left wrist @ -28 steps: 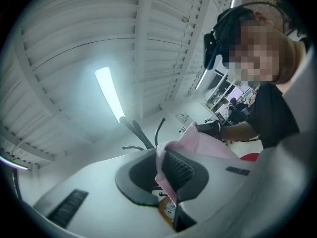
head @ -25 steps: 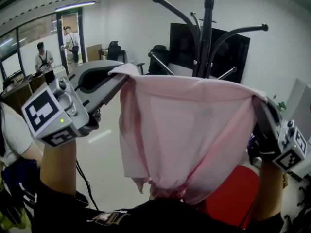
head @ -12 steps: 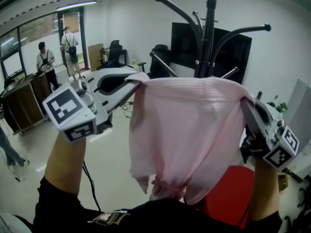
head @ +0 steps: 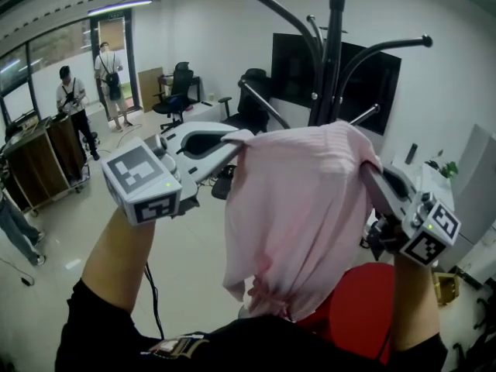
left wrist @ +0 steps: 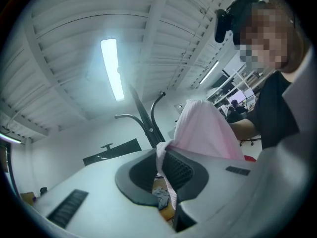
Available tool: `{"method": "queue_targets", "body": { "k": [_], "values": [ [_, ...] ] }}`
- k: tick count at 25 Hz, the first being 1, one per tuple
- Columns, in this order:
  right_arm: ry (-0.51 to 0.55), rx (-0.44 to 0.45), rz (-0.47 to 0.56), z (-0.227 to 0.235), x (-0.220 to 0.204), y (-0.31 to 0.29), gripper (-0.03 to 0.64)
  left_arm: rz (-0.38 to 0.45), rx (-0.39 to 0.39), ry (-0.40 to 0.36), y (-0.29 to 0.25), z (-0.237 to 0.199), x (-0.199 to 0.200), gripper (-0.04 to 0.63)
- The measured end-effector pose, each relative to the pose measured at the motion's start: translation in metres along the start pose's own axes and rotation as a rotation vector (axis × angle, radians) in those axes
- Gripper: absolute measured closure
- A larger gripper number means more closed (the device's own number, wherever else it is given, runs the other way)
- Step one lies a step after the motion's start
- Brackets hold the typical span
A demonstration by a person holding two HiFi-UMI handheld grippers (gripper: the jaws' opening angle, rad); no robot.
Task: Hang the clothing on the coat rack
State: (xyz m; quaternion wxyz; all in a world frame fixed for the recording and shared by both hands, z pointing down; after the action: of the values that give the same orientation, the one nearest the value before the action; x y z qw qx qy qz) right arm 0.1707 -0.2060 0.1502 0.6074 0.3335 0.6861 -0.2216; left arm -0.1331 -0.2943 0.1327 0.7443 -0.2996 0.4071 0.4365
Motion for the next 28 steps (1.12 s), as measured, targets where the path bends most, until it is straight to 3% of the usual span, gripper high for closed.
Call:
{"method": "queue_targets", "body": {
  "k": [9,17,22,28],
  "values": [
    [-0.063,0.077,-0.018,-0.011,-0.028,-0.013,0.594,-0.001,-0.113,0.099,-0.034,0.022,-0.027,0.591],
    [-0.226,0.203,0.014,-0.034,-0.067,-0.015,0.592,0.061,-0.23,0.169,-0.055,0.069,-0.047,0.591],
    [-0.244,0.216,0.039,-0.041,-0.071,-0.013,0.592,0.102,-0.284,0.239,-0.06,0.092,-0.053,0.591],
    [-0.224,0.202,0.041,-0.041,-0.073,-0.013,0.592,0.144,-0.279,0.277,-0.061,0.097,-0.057,0.591]
  ]
}}
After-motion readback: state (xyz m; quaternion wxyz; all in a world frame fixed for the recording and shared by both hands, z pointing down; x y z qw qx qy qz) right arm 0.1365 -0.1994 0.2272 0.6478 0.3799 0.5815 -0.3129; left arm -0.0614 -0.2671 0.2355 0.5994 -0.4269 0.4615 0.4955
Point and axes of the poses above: the fingertips, and each gripper's own axes: y backward along the fingers, z to its right, x out of its top, the point moved 8 cm from there along y, backward along the fingers, and after that the axes turned 13 degrees about -z, right-handed, at the moved point
